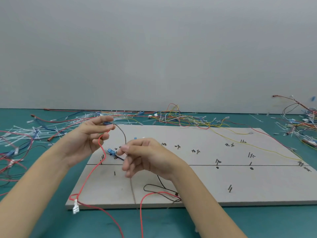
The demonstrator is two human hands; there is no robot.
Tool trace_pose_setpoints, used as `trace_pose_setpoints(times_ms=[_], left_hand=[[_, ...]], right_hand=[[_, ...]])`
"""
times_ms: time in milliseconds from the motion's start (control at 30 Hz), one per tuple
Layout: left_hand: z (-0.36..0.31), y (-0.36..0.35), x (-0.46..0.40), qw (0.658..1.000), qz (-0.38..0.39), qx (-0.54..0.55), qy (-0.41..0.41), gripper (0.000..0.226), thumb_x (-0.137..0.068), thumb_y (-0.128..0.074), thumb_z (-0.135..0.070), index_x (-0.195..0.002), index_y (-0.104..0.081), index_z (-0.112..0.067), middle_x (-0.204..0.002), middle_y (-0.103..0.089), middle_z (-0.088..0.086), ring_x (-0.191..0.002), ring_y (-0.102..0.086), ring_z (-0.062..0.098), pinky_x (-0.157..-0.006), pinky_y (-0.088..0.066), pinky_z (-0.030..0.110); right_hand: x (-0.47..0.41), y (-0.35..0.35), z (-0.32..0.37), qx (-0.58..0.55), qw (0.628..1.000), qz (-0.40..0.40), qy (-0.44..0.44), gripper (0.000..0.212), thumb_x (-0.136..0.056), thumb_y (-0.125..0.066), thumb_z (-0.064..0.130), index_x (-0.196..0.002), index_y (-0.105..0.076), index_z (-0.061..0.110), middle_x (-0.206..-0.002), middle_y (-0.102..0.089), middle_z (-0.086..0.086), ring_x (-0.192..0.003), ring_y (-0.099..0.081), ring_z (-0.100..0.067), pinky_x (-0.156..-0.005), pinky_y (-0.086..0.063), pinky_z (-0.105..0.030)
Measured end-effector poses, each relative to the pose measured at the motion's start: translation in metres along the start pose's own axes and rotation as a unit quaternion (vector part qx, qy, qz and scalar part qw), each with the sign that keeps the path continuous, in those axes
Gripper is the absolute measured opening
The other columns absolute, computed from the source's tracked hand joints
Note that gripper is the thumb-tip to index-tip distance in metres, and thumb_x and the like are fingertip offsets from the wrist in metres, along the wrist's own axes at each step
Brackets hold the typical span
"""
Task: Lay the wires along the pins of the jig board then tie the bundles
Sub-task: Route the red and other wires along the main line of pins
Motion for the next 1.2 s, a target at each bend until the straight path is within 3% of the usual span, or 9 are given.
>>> trace_pose_setpoints(times_ms=[67,133,267,333,500,667,800,1033,1200], left_hand=[[-0.003,0.005,0.001,1.000,-0.018,-0.022,0.002,0.029,-0.060,-0.078,-0.012,-0.087,-0.076,-0.023,-0.075,-0.061,-0.004,-0.042,-0.048,0.001,-0.031,-0.033,0.009],[-0.003,0.008,0.002,0.998,-0.017,-0.055,0.017,0.041,-0.065,-0.072,-0.011,-0.106,-0.071,-0.018,-0.071,-0.060,-0.007,-0.038,-0.041,0.000,-0.031,-0.031,0.009],[0.001,0.004,0.005,0.988,0.033,-0.139,0.060,0.073,-0.037,-0.098,-0.030,-0.105,-0.075,-0.019,-0.073,-0.064,-0.006,-0.037,-0.033,0.001,-0.029,-0.026,0.010],[0.002,0.005,0.005,0.984,0.042,-0.162,0.063,0.077,-0.031,-0.098,-0.036,-0.103,-0.075,-0.021,-0.077,-0.066,-0.003,-0.037,-0.033,0.001,-0.029,-0.025,0.011],[0.002,0.012,0.007,0.968,0.058,-0.232,0.072,0.064,-0.041,-0.094,-0.052,-0.093,-0.076,-0.020,-0.086,-0.068,0.004,-0.047,-0.053,0.011,-0.034,-0.033,0.015],[0.001,0.020,0.011,0.926,0.092,-0.351,0.103,0.054,-0.054,-0.087,-0.049,-0.093,-0.075,-0.013,-0.085,-0.068,0.004,-0.070,-0.063,0.010,-0.044,-0.039,0.017],[0.006,0.021,0.018,0.857,0.130,-0.477,0.147,0.037,-0.060,-0.089,-0.035,-0.086,-0.078,-0.013,-0.076,-0.070,0.004,-0.067,-0.059,0.006,-0.052,-0.044,0.020],[0.018,0.016,0.009,0.793,0.111,-0.588,0.118,0.007,-0.070,-0.085,-0.023,-0.075,-0.079,-0.025,-0.069,-0.074,0.002,-0.063,-0.069,0.009,-0.050,-0.046,0.019],[0.021,0.015,0.006,0.793,0.117,-0.590,0.096,0.008,-0.072,-0.083,-0.022,-0.075,-0.079,-0.028,-0.069,-0.074,0.000,-0.059,-0.064,0.005,-0.049,-0.046,0.019]], right_hand=[[0.002,0.012,0.006,-0.025,0.999,-0.044,0.018,0.018,-0.099,-0.051,0.019,-0.099,-0.067,0.010,-0.055,-0.060,0.003,-0.043,-0.056,-0.011,-0.048,-0.049,-0.021],[0.004,0.024,0.010,-0.053,0.995,-0.084,0.032,0.022,-0.099,-0.051,0.022,-0.105,-0.067,0.010,-0.049,-0.047,0.006,-0.036,-0.044,-0.008,-0.042,-0.040,-0.018],[0.007,0.037,0.012,-0.108,0.986,-0.125,0.021,0.023,-0.097,-0.053,0.024,-0.105,-0.069,0.009,-0.048,-0.032,0.007,-0.033,-0.027,-0.005,-0.035,-0.026,-0.017],[0.009,0.043,0.011,-0.048,0.986,-0.157,0.010,0.024,-0.096,-0.055,0.021,-0.105,-0.070,0.006,-0.046,-0.034,0.005,-0.032,-0.025,-0.006,-0.035,-0.023,-0.017],[0.011,0.049,0.009,0.185,0.962,-0.194,-0.041,0.016,-0.090,-0.066,0.020,-0.095,-0.073,0.007,-0.045,-0.051,0.002,-0.029,-0.030,-0.010,-0.035,-0.025,-0.017],[0.013,0.048,0.004,0.244,0.953,-0.156,-0.084,0.009,-0.088,-0.068,0.021,-0.085,-0.071,0.013,-0.052,-0.057,-0.001,-0.031,-0.034,-0.012,-0.037,-0.026,-0.018],[0.012,0.045,-0.001,0.294,0.940,-0.132,-0.116,0.009,-0.084,-0.070,0.021,-0.079,-0.069,0.015,-0.053,-0.060,0.001,-0.033,-0.041,-0.013,-0.037,-0.030,-0.017],[0.009,0.044,-0.007,0.351,0.915,-0.156,-0.123,0.008,-0.083,-0.064,0.012,-0.076,-0.067,0.009,-0.055,-0.062,-0.002,-0.032,-0.040,-0.007,-0.037,-0.035,-0.015],[0.009,0.046,-0.005,0.354,0.912,-0.177,-0.108,0.009,-0.082,-0.065,0.010,-0.072,-0.066,0.011,-0.054,-0.061,-0.003,-0.031,-0.039,-0.007,-0.036,-0.035,-0.016]])
Point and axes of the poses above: each hand's wrist, its own x-axis away from the middle knuckle, its own y-axis out of the back of the hand, z = x × y, the point moved 4 cm from there along -x, towards the middle knuckle
